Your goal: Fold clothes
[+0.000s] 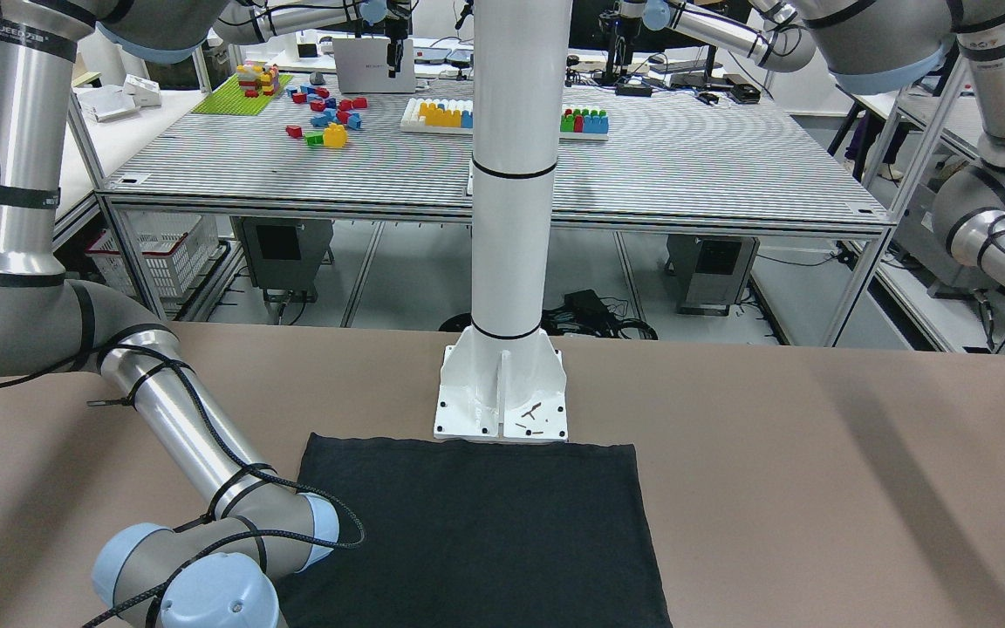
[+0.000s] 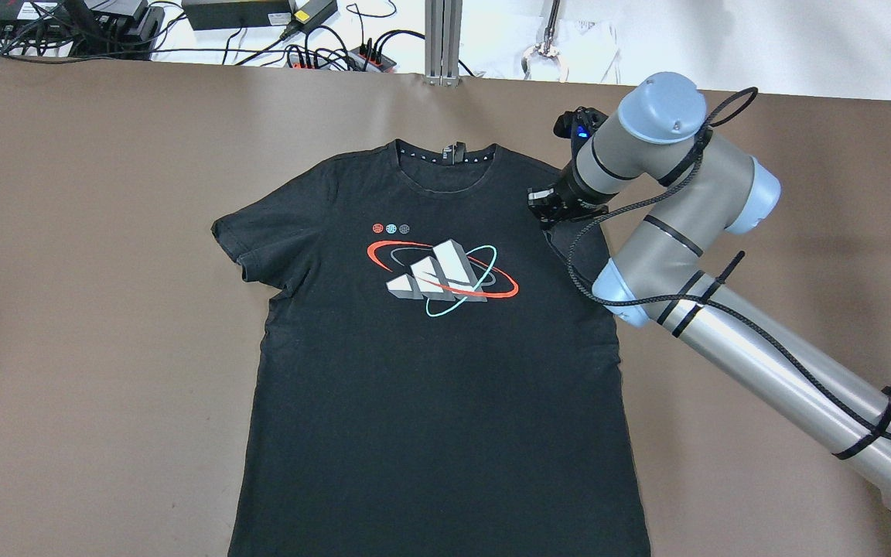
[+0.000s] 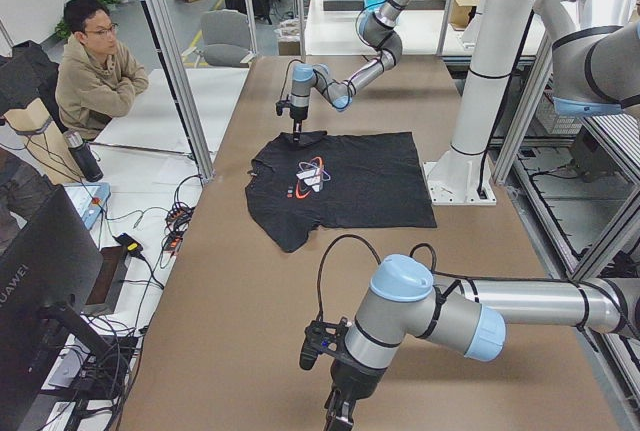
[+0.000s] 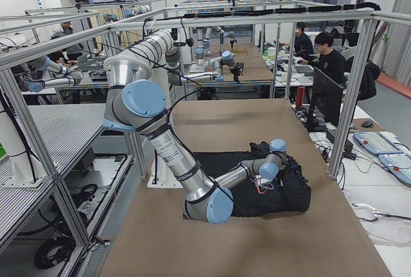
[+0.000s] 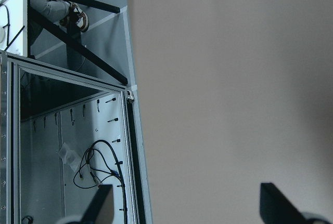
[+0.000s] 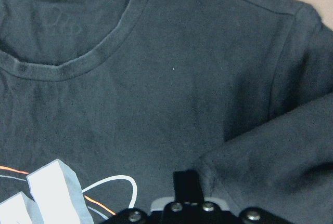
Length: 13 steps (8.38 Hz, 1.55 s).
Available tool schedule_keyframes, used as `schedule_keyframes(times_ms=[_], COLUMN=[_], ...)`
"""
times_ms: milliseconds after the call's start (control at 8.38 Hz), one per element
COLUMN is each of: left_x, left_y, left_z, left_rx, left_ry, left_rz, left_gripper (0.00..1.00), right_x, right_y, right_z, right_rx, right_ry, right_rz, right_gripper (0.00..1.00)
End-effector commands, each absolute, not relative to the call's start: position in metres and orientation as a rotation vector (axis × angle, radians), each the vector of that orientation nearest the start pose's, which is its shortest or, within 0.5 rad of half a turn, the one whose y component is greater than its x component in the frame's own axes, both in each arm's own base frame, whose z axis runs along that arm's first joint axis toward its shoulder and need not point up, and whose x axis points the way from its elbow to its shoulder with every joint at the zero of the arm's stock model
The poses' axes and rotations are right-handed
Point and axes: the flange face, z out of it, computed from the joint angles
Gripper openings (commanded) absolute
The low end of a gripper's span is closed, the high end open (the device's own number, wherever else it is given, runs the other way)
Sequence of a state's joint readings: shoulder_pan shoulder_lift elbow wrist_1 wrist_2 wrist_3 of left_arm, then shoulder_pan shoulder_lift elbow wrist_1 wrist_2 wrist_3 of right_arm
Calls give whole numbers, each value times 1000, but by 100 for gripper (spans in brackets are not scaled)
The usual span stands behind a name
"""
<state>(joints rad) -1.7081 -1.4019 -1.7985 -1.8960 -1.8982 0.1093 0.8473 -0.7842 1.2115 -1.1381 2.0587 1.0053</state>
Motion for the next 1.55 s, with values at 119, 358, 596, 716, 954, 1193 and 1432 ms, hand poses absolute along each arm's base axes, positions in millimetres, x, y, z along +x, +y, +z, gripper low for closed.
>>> schedule_keyframes(times_ms=[119, 358, 596, 716, 954, 1193, 1432], left_x=[-162, -161, -161, -161, -161, -161, -161], left_y=[-430, -431, -431, -431, -431, -431, -431], left_z=[606, 602, 602, 602, 603, 603, 603], left_rx=[422, 452, 452, 452, 452, 452, 452], left_ry=[275, 279, 279, 279, 281, 281, 279], left_rz=[37, 41, 41, 41, 41, 41, 41], left_gripper=[100, 100, 100, 100, 100, 100, 100], right_x=[-491, -499, -503, -503, -503, -497, -480], right_y=[-640, -645, -648, -648, -648, -647, -636], right_z=[271, 268, 268, 267, 268, 273, 312], right_rx=[196, 205, 206, 206, 202, 201, 192], right_ry=[-920, -904, -897, -897, -896, -896, -878], right_rz=[90, 115, 119, 119, 127, 134, 134], right_gripper=[0, 0, 0, 3, 92, 94, 94])
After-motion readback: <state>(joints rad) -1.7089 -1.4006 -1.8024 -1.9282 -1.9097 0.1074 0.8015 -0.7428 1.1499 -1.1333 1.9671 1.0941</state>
